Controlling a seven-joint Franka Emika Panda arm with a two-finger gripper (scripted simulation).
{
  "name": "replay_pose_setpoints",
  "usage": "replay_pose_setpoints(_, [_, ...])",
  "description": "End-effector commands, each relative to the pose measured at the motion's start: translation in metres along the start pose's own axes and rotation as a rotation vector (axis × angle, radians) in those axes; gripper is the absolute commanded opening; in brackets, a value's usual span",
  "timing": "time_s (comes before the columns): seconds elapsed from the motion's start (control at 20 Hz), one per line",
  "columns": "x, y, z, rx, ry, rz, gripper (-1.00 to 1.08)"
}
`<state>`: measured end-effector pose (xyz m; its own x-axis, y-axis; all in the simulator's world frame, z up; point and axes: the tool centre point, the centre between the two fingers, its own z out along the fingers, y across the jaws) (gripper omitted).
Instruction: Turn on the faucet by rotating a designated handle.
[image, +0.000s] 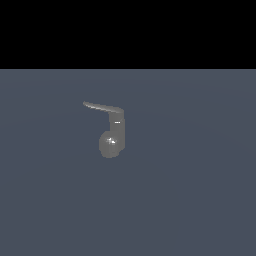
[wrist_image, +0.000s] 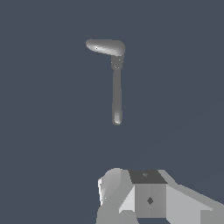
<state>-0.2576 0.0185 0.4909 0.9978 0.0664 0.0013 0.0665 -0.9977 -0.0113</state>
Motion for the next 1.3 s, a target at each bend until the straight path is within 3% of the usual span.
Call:
replay_pose_setpoints(0.0, [0.0, 0.0, 0.0, 0.0, 0.0, 0.0, -1.0])
replay_pose_setpoints(0.6, [0.009, -0.015, 0.016, 0.0, 0.0, 0.077, -1.0])
replay_pose_setpoints(1.25, [0.044, -0.06, 0.065, 0.0, 0.0, 0.322, -1.0])
